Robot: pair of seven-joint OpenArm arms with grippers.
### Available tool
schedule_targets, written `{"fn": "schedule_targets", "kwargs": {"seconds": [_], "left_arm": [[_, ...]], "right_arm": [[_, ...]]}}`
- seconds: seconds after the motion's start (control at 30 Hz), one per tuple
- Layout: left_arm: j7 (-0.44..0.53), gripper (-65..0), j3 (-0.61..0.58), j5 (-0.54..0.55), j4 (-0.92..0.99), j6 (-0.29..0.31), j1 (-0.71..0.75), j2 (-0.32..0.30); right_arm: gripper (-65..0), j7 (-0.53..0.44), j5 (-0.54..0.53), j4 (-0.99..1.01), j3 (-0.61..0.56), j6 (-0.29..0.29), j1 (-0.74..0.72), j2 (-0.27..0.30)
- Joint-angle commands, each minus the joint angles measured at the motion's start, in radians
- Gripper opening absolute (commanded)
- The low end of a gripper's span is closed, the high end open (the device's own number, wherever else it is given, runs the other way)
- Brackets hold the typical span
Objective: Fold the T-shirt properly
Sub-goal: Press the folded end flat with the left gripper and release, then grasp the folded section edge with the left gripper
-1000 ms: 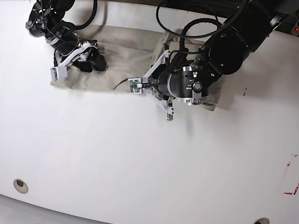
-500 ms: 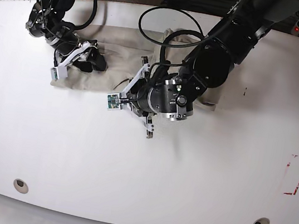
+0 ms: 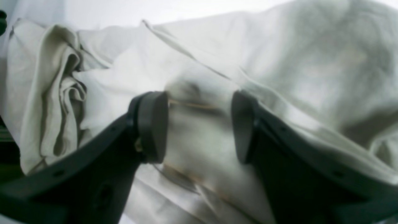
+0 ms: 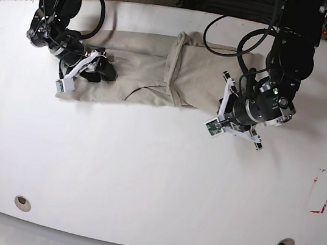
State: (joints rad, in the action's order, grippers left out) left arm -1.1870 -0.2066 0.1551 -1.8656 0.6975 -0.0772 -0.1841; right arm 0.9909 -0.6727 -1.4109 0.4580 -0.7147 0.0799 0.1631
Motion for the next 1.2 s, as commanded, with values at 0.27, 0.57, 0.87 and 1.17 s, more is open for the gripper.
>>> {"fn": "schedule_targets", "kwargs": {"seconds": [0.27,0.57,0.87,1.17], "left_arm": [[0.037,-58.9,0.06,0.005,0.094,0.001,0.024,-0.018],[0.166,-58.9,0.055,0.011,0.203,0.001,0.021,-0.016],[0.077,-59.3,0.062,0.011,-0.081,0.001,0.024,-0.019],[-0.006,-59.2,0.112,0.011,-0.116,0.001,0.126,-0.024]], "right_arm": [[-32.3,0.029,0.044,-0.001,-0.001,0.017,-0.006,0.006],[-32.3,0.029,0.044,-0.001,-0.003,0.017,-0.002,0.006],[-32.3,0.059,0.034,-0.049,-0.001,0.017,-0.01,0.006],[-31.7,0.193,0.009,-0.16,0.095,0.017,-0.071,0.006]]}}
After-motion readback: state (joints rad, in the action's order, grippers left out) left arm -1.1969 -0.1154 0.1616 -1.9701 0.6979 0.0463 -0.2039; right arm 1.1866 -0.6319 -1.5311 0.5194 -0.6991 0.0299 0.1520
